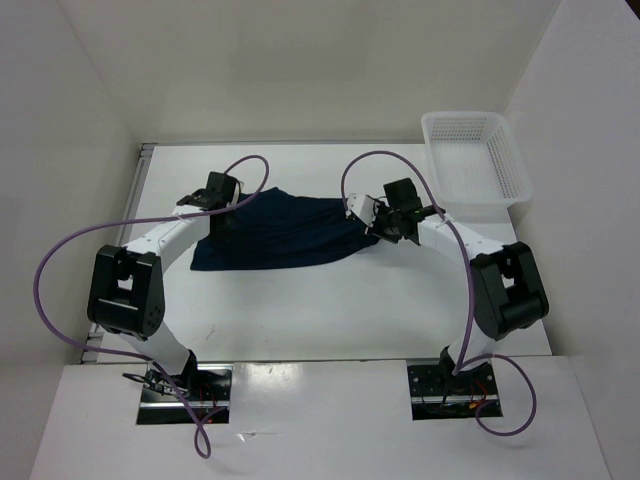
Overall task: Fold and stack the shorts
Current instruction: Fold the shorts
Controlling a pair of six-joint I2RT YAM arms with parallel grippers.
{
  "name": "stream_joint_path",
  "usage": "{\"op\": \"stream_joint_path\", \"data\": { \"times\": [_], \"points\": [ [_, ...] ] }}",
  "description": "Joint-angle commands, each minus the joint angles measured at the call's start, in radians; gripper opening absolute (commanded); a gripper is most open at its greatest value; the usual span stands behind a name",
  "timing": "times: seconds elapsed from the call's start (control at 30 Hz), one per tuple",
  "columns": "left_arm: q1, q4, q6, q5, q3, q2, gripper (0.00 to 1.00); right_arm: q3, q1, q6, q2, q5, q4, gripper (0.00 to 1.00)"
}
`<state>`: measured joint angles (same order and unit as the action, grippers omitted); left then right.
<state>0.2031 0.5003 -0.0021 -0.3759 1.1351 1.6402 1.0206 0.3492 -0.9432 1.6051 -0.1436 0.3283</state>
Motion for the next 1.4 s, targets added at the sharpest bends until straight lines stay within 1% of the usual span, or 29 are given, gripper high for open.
{"op": "stream_joint_path", "data": {
  "times": [0.0,0.03,0.07,0.1,0.13,0.2,0.23,0.33,0.37,0.5,0.57,0.6,0.7,0.73,0.77,0.87,1.0,1.1,1.17,1.23,1.27,1.37],
  "points": [
    [-0.004,-0.041,0.002,-0.04,0.032,-0.043,0.0,-0.005,0.007,0.024,0.035,0.051,-0.158,0.28],
    [-0.014,-0.052,0.002,-0.04,0.032,-0.043,0.0,0.007,0.007,0.035,0.045,0.062,-0.169,0.2],
    [-0.028,-0.075,0.002,-0.04,0.032,-0.043,0.0,0.007,0.007,0.035,0.046,0.078,-0.179,0.07],
    [-0.043,-0.086,0.002,-0.049,0.043,-0.043,0.0,0.019,0.007,0.035,0.055,0.078,-0.179,0.03],
    [-0.044,-0.117,0.002,-0.049,0.043,-0.043,0.0,0.036,0.007,0.035,0.055,0.087,-0.192,0.0],
    [-0.07,-0.167,0.002,-0.089,0.069,-0.033,0.0,0.073,0.007,0.044,0.065,0.116,-0.231,0.0],
    [-0.091,-0.222,0.002,-0.099,0.101,-0.033,0.0,0.09,0.007,0.044,0.065,0.133,-0.244,0.0],
    [-0.143,-0.279,0.002,-0.112,0.187,-0.014,0.0,0.163,0.007,-0.061,0.076,0.188,-0.253,0.0],
    [-0.157,-0.289,0.002,-0.112,0.246,-0.005,0.0,0.177,0.007,-0.118,0.088,0.22,-0.262,0.0],
    [-0.2,-0.321,0.002,-0.123,0.293,-0.016,0.0,0.237,0.028,-0.201,0.098,0.272,-0.29,0.0],
    [-0.212,-0.295,0.002,-0.113,0.255,-0.058,0.0,0.237,0.068,-0.242,0.086,0.272,-0.279,0.0],
    [-0.212,-0.295,0.002,-0.113,0.186,-0.074,0.0,0.221,0.086,-0.243,0.073,0.272,-0.27,0.0],
    [-0.212,-0.277,0.002,-0.1,0.053,-0.147,0.0,0.142,0.169,-0.253,0.05,0.282,-0.232,0.0],
    [-0.212,-0.276,0.002,-0.1,-0.057,-0.167,0.0,0.113,0.187,-0.267,0.05,0.282,-0.232,0.0],
    [-0.212,-0.276,0.002,-0.1,-0.11,-0.21,0.0,0.054,0.22,-0.276,0.036,0.282,-0.232,0.0],
    [-0.203,-0.252,0.002,-0.068,-0.248,-0.275,0.0,-0.022,0.24,-0.276,0.026,0.273,-0.218,0.0],
    [-0.194,-0.157,0.002,-0.035,-0.316,-0.284,0.0,-0.082,0.24,-0.279,0.026,0.288,-0.218,0.0],
    [-0.185,-0.145,0.002,-0.035,-0.373,-0.284,0.0,-0.12,0.24,-0.292,0.026,0.299,-0.218,0.0],
    [-0.185,-0.08,0.002,0.001,-0.391,-0.284,0.0,-0.132,0.24,-0.302,0.026,0.299,-0.218,0.0],
    [-0.159,-0.08,0.002,0.002,-0.411,-0.284,0.0,-0.145,0.24,-0.302,0.026,0.309,-0.218,0.0],
    [-0.159,-0.089,0.002,-0.01,-0.411,-0.284,0.0,-0.145,0.24,-0.302,0.026,0.32,-0.227,0.0],
    [-0.18,-0.053,0.002,0.009,-0.319,-0.293,0.0,-0.108,0.211,-0.29,0.015,0.32,-0.216,0.0]
  ]
}}
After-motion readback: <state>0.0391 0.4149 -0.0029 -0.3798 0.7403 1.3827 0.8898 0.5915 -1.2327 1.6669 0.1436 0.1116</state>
